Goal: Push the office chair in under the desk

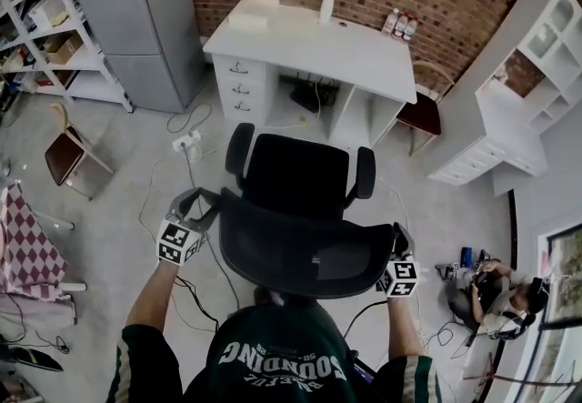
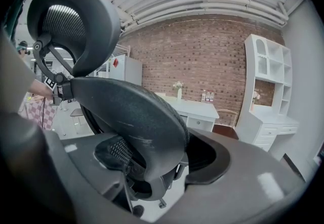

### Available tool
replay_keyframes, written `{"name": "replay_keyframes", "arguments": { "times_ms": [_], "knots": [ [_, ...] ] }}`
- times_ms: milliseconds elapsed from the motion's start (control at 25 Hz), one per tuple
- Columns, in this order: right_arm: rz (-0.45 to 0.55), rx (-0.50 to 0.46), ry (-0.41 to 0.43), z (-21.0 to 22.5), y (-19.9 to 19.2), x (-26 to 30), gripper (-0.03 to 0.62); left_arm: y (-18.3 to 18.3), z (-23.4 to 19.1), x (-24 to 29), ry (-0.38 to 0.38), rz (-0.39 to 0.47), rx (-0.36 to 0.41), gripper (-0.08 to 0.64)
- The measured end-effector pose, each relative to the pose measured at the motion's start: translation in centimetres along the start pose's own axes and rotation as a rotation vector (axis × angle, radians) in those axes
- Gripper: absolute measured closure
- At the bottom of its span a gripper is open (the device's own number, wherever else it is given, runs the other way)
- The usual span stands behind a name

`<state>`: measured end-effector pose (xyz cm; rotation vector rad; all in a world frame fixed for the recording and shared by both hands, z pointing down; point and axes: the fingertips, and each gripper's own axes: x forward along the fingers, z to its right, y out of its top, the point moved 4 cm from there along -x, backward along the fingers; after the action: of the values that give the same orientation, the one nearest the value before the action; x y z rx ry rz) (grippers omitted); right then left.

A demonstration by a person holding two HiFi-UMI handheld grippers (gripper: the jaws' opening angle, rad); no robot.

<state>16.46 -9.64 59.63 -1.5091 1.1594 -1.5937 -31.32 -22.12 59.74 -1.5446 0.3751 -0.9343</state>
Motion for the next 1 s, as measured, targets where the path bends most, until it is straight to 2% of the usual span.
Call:
{"name": "replay_keyframes", "arguments": {
  "times_ms": [520,840,1000],
  "knots": [
    [0.013,-0.011,0.017,-1.8,2.7,6.4,0.296,0.6,-6.6,3.3,0.015,-0.007,-0.024,0.31],
    [-0.018,-0.023,0.023,-2.2,4.9,11.8,0.301,1.5,-11.7,7.3,0.018,0.009,-0.06,0.31],
    [-0.027,-0.032,0.014,-1.1,5.9,13.7,0.307,2.6,-13.1,9.8,0.003,-0.019,-0.042,0.311]
  ]
}}
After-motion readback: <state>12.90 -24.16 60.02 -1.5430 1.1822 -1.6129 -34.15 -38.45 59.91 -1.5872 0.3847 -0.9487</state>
